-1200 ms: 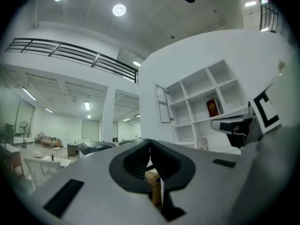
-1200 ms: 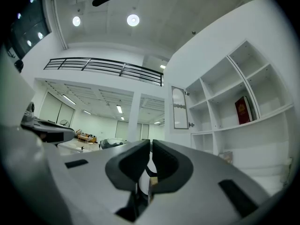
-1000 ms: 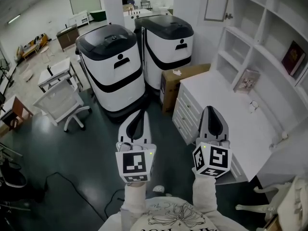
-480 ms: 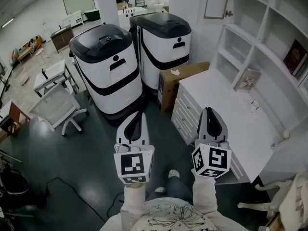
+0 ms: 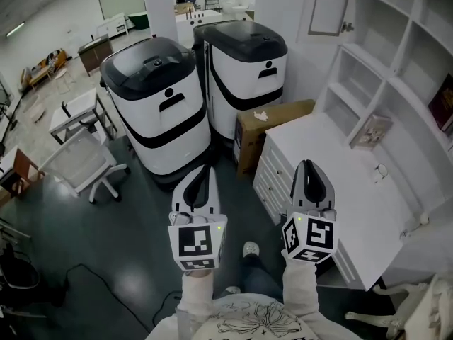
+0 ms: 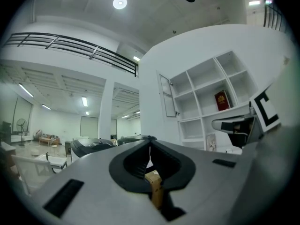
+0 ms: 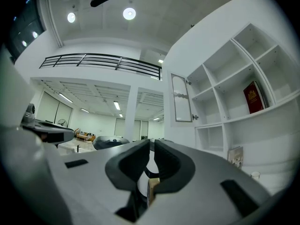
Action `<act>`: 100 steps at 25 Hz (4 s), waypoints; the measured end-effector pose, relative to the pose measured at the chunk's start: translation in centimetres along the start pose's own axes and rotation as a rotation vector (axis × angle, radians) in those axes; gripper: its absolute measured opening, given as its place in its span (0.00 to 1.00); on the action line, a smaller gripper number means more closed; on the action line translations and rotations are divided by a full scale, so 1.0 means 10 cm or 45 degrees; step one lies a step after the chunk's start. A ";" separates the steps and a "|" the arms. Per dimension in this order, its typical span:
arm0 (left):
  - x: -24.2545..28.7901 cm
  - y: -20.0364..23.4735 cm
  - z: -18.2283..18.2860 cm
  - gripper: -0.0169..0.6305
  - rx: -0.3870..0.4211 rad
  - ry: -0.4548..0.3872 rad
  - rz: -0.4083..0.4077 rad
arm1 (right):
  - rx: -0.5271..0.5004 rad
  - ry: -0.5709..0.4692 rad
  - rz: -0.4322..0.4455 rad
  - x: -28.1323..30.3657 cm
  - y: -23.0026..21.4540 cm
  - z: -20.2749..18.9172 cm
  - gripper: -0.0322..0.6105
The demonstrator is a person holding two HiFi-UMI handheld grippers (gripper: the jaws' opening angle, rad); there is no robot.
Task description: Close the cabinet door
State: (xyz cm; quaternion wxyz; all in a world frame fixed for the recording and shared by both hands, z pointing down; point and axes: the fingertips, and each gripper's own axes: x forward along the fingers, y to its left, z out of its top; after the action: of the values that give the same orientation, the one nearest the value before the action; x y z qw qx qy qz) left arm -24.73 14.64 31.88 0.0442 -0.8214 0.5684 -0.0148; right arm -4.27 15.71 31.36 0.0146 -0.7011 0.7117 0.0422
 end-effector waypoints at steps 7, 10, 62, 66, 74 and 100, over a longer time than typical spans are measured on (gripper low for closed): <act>0.77 -0.03 0.03 0.03 0.024 0.000 0.024 | -0.007 -0.008 0.008 0.73 -0.37 -0.02 0.08; 1.14 -0.04 0.06 0.03 0.020 0.001 0.029 | -0.004 -0.020 0.016 1.08 -0.52 0.01 0.08; 4.84 0.37 -0.11 0.03 0.031 -0.002 -0.208 | -0.151 -0.077 -0.232 4.48 -1.39 0.05 0.17; 5.04 0.45 -0.13 0.03 0.031 -0.003 -0.238 | -0.169 -0.073 -0.285 4.66 -1.40 0.07 0.17; 5.38 0.50 -0.16 0.03 0.021 -0.005 -0.294 | -0.212 -0.060 -0.395 4.87 -1.52 0.09 0.21; 5.67 0.70 -0.35 0.03 -0.018 0.020 -0.337 | -0.325 -0.006 -0.665 5.06 -1.63 0.08 0.20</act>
State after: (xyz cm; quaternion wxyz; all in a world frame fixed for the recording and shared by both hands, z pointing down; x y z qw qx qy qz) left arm -11.44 -41.04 33.31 0.0317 -0.8894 0.4555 -0.0229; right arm 11.15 -34.87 25.87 -0.0618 -0.8567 0.4958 0.1279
